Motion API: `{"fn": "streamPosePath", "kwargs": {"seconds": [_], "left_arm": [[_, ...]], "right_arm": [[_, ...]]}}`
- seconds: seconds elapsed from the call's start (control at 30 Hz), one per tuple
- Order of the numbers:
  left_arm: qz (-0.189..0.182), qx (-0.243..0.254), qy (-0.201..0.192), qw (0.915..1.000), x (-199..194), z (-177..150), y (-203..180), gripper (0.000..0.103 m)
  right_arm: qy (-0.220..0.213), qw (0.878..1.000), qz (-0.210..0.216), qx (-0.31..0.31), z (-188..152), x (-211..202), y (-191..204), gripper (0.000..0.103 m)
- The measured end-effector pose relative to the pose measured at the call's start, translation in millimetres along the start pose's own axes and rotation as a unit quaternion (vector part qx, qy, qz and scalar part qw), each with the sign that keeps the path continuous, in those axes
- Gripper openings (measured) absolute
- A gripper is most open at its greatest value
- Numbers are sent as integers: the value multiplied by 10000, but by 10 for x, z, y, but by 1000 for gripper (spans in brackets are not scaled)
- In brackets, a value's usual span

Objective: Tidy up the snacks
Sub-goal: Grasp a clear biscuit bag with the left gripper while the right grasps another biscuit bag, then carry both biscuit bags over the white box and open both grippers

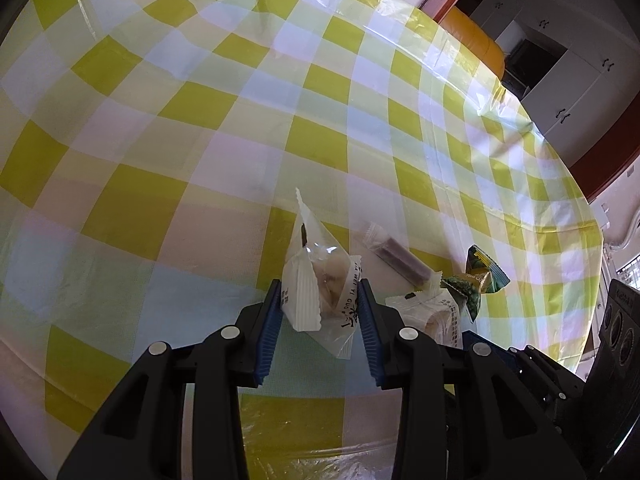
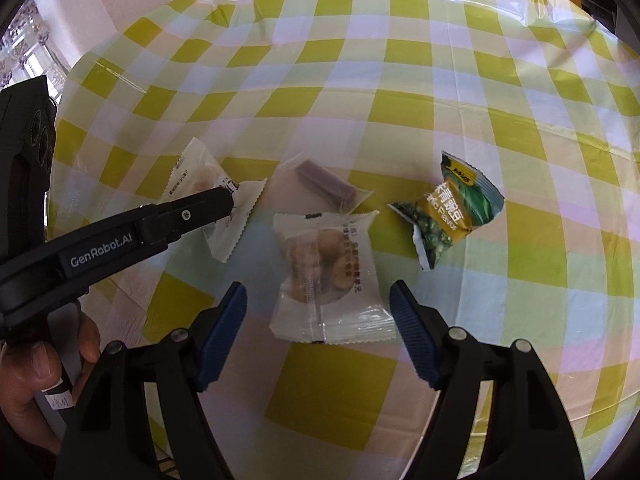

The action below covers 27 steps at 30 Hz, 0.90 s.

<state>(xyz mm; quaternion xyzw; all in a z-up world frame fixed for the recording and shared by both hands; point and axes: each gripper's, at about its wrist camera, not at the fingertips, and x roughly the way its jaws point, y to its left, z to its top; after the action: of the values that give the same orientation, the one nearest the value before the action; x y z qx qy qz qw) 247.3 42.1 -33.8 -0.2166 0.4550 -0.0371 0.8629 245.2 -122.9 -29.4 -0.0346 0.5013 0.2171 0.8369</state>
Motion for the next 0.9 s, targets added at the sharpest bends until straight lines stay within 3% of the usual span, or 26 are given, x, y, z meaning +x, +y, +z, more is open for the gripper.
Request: {"fn": "streamPosePath", "kwargs": {"seconds": [0.2, 0.4, 0.9], "left_arm": [[13, -34, -57, 10000, -24, 3, 29, 36], [7, -10, -67, 10000, -36, -4, 30, 35], [-82, 231, -47, 9997, -150, -175, -133, 32]], "right_arm": [[-39, 9998, -205, 65, 107, 97, 0, 72], [-127, 9982, -583, -55, 128, 120, 44, 48], [-192, 9959, -886, 53, -134, -75, 2, 45]]}}
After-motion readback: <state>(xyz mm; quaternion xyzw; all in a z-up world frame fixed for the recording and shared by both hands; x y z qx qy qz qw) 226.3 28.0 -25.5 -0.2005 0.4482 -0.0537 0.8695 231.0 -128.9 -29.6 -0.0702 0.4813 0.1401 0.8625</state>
